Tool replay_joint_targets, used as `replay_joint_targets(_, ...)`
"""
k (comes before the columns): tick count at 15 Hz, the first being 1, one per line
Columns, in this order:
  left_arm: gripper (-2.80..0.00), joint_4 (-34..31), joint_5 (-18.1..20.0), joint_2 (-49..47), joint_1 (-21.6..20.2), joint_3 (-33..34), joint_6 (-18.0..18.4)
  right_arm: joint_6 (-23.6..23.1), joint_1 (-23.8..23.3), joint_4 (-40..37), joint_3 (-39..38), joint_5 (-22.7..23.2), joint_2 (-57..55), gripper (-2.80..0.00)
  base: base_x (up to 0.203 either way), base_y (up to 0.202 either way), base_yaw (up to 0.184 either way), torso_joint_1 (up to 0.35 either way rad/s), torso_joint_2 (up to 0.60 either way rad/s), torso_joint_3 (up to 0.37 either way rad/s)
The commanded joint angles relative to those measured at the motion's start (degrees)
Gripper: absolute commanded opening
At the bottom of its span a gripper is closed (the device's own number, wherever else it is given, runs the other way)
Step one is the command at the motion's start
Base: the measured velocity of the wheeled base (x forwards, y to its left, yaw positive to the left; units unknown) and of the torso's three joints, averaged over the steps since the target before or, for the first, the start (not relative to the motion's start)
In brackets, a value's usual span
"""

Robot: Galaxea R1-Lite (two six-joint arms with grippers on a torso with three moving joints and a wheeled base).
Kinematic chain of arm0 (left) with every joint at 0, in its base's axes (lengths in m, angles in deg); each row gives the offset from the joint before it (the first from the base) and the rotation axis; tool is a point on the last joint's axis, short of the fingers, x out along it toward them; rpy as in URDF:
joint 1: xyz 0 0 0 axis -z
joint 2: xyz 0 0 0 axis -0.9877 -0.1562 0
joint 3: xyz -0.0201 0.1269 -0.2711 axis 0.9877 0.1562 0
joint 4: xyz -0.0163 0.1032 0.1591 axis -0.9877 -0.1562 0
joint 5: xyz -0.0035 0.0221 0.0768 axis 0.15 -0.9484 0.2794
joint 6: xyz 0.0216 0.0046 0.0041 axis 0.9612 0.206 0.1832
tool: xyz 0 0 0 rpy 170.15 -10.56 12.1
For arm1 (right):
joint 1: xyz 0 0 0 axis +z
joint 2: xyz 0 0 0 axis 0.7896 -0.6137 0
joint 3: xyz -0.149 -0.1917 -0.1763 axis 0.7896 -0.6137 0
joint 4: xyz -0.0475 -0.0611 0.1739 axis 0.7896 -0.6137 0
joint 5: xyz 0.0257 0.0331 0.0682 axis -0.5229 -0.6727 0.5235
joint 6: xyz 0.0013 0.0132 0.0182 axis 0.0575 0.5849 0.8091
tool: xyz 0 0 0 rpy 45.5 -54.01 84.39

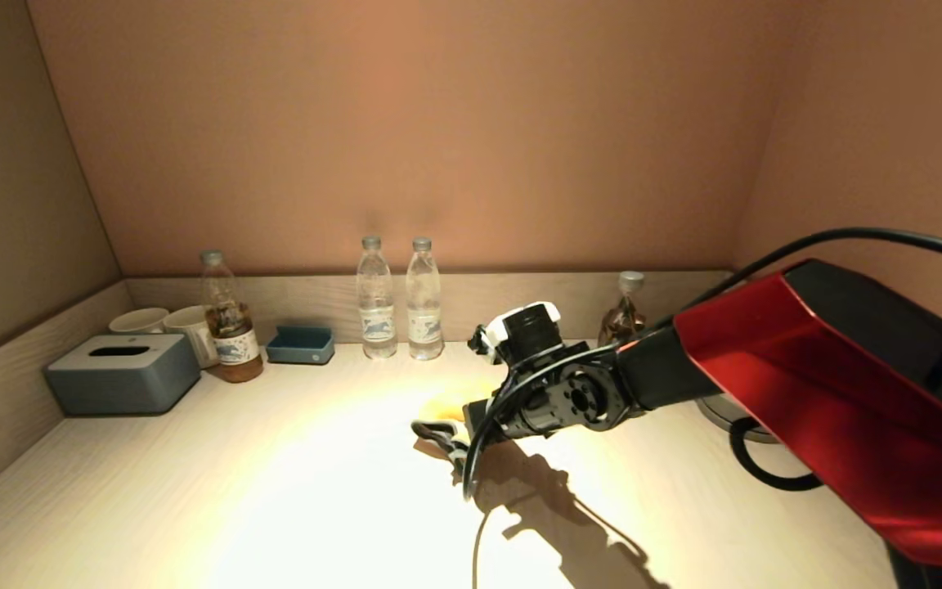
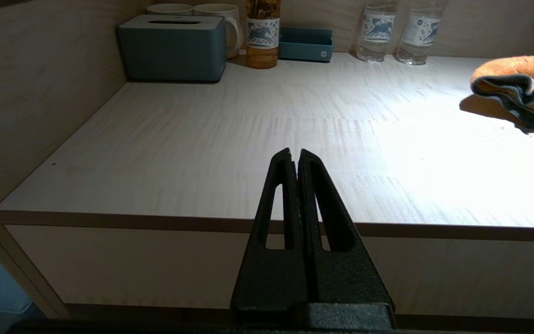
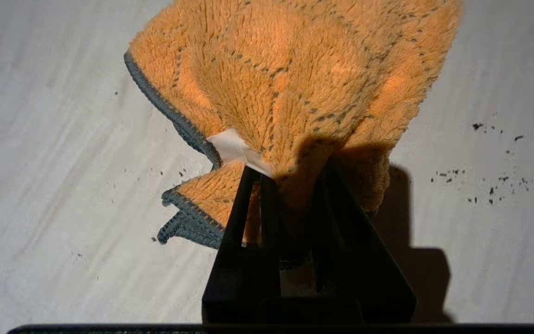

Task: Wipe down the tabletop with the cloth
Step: Sweep the stains on the table

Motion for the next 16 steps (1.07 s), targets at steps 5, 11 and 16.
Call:
replay_joint_targets(5, -2.80, 0.0, 0.0, 0.0, 0.0, 0.0, 0.0, 1.9, -0.2, -8.8, 16.2, -0.1, -9.7, -2.80, 0.000, 0.000, 0.000, 0.000, 0.00, 0.000)
replay_joint_targets(11, -2.80, 0.0, 0.0, 0.0, 0.0, 0.0, 0.0, 1.5, 0.3, -11.8, 19.1, -0.1, -12.3, -2.80, 0.000, 0.000, 0.000, 0.000, 0.00, 0.000)
replay_joint_targets(16, -2.80, 0.0, 0.0, 0.0, 0.0, 0.0, 0.0, 1.6, 3.8, -12.6, 15.8, 0.5, -10.5, -2.80, 0.000, 0.000, 0.000, 0.000, 0.00, 0.000)
